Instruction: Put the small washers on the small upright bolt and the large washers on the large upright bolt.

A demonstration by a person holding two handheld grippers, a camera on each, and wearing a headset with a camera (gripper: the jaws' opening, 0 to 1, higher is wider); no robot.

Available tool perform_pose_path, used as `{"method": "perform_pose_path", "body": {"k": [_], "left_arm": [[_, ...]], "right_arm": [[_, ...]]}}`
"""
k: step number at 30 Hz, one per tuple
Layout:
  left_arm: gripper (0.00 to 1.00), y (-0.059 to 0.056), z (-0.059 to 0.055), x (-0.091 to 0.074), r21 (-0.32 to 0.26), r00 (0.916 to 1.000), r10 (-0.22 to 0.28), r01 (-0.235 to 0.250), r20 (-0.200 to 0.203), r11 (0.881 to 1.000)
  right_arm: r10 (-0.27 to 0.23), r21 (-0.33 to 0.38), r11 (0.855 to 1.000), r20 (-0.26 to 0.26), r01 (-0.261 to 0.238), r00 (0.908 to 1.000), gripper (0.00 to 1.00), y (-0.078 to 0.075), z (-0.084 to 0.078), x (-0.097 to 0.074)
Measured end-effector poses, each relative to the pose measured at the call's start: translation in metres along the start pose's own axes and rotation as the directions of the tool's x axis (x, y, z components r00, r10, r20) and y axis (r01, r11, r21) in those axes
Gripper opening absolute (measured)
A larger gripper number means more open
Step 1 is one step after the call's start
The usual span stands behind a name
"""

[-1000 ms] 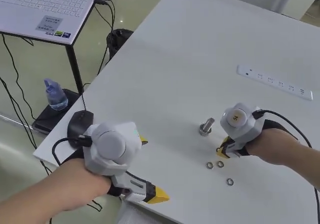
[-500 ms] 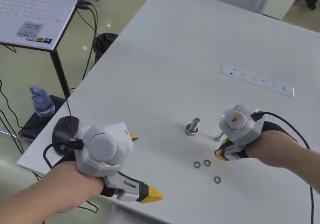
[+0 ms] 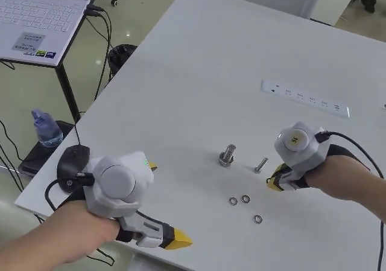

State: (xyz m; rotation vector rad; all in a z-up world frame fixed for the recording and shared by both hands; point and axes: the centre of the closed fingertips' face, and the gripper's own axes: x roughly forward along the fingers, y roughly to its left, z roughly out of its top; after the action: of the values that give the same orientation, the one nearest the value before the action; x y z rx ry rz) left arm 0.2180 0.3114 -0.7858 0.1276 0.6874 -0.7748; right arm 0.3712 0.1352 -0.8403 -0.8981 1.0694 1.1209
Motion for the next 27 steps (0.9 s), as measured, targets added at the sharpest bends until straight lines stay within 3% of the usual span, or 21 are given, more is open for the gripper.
{"method": "perform_pose_path", "body": {"k": [18,27], "left_arm": [[0.98,0.001,-0.001,0.0,-0.001,0.9999,-0.016,0.016,-0.005,1.0],[0.97,0.003,-0.003,0.002,-0.004,0.9998,-0.017,0.017,-0.01,1.0]], "right_arm": [[-0.04,-0.004,0.999,0.037,0.04,0.9985,0.12,-0.027,0.026,-0.022],[-0.03,-0.028,0.999,0.035,0.031,0.9989,0.12,-0.016,0.038,-0.023]]}}
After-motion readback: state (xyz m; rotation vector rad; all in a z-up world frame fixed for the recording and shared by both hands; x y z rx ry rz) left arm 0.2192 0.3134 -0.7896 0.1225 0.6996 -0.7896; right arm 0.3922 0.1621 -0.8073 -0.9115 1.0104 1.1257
